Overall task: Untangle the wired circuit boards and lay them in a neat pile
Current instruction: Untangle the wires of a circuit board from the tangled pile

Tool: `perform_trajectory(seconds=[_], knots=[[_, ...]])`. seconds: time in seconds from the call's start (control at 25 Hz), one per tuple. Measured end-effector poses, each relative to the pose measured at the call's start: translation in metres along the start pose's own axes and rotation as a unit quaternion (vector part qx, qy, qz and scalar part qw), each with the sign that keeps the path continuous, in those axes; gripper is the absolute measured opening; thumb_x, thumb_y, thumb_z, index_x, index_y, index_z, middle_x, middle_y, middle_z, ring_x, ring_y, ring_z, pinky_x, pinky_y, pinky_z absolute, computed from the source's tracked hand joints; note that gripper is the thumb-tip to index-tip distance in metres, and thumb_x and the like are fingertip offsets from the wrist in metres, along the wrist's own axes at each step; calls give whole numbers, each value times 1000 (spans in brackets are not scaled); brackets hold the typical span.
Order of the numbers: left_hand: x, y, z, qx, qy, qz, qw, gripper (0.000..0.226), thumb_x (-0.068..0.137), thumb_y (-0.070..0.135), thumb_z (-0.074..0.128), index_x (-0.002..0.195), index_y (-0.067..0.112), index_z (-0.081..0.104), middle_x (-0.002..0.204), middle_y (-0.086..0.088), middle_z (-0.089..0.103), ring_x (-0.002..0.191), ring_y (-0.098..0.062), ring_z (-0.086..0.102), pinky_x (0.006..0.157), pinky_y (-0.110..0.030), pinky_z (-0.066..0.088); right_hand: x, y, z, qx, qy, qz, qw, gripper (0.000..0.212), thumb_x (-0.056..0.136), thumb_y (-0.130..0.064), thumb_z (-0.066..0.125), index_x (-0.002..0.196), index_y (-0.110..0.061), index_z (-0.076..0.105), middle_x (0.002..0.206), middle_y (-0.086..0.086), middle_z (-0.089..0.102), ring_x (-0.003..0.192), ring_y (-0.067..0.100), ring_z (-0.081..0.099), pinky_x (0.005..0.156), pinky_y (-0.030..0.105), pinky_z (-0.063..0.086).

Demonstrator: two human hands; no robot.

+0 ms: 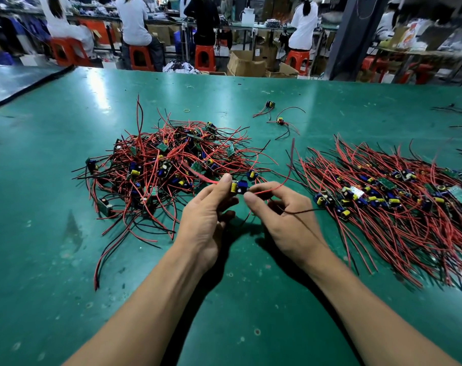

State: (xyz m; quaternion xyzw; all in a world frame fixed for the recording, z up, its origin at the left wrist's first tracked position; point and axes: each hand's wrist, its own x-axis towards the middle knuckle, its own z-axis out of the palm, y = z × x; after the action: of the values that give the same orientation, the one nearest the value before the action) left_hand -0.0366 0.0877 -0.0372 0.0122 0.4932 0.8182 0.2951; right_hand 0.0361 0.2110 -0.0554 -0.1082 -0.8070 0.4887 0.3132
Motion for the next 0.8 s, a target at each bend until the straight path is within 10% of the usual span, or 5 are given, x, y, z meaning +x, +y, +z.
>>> perform_trajectory(seconds=[0.28,0.44,0.64,0.8], knots=[[-3,-3,1,28,-50,25,998,20,61,33,80,80,26,77,86,5,73,76,-8,64,65,-26,47,8,-11,-5,358,-18,223,906,12,81,-28,71,86,-17,74,73,2,65,48,10,48,41,20,38],[1,-3,-4,45,-96,10,994,21,71,9,71,89,18,76,97,0,76,70,-9,65,66,-26,43,13,-9,-19,385,-76,252,885,16,77,-30,66,71,-19,74,64,-3,54,47,9,40,46,21,34],[1,7,-4,83,-133,-78,985,25,74,38,66,74,14,74,70,-5,62,48,-12,56,44,-16,42,8,-9,-34,365,-234,269,860,7,75,-23,71,74,-17,67,62,-1,45,42,7,36,43,21,28],[-6,3,-6,94,-205,-72,972,29,72,34,78,83,11,66,67,-4,54,52,-12,47,54,-21,39,7,-11,-34,331,-240,281,868,12,74,-27,75,69,-21,65,63,0,44,45,9,36,43,20,31]])
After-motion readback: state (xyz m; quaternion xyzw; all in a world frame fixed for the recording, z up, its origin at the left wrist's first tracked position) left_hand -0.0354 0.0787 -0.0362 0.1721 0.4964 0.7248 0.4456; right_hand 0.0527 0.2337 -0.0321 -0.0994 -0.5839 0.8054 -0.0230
